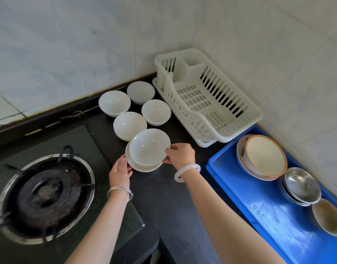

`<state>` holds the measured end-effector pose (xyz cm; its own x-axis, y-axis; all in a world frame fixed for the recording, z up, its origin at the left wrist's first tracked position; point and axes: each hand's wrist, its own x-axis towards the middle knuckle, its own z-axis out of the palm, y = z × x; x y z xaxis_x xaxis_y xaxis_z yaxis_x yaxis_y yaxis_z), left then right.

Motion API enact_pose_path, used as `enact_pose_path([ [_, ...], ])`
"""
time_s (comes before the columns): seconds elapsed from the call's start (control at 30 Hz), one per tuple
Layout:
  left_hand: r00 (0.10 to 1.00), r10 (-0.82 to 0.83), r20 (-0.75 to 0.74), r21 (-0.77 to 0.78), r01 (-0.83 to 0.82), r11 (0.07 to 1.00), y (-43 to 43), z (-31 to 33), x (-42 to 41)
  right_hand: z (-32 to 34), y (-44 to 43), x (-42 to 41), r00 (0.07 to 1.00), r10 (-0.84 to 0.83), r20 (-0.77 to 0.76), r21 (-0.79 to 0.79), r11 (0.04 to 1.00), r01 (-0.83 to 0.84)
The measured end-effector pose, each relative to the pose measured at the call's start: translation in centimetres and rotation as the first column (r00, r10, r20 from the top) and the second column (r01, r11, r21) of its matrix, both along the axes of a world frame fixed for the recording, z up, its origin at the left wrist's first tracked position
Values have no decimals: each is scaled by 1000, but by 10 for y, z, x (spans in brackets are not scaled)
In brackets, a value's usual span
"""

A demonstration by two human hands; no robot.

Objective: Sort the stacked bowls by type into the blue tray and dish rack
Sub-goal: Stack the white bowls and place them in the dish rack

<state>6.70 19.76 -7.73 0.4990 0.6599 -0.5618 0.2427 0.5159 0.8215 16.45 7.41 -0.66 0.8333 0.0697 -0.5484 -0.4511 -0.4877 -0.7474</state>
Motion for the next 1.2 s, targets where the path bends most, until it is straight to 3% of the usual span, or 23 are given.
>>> enact_pose_path([
  [0.27, 999, -48, -1, 23, 48, 999, 4, 0, 5, 0, 10, -2, 992, 123, 11, -162, 979, -120],
  [0.63, 995, -96, -21, 14, 96, 995, 9, -5, 3, -15, 7, 6, 980, 198, -21, -237, 951, -197],
  [0.73, 995, -97, -12, -43, 97, 994, 12, -3, 2, -24, 4, 9, 981, 151, -123, -162, 972, -170],
  [0.93, 994, -111, 5, -133, 111, 985, 14, 3, 3, -34, 3, 7, 935, 24, -355, 158, 987, 34],
  [1.2, 997, -76, 18, -127, 77, 989, 11, 18, 8, -40, -3, 2, 966, -10, -258, 232, 970, 73],
])
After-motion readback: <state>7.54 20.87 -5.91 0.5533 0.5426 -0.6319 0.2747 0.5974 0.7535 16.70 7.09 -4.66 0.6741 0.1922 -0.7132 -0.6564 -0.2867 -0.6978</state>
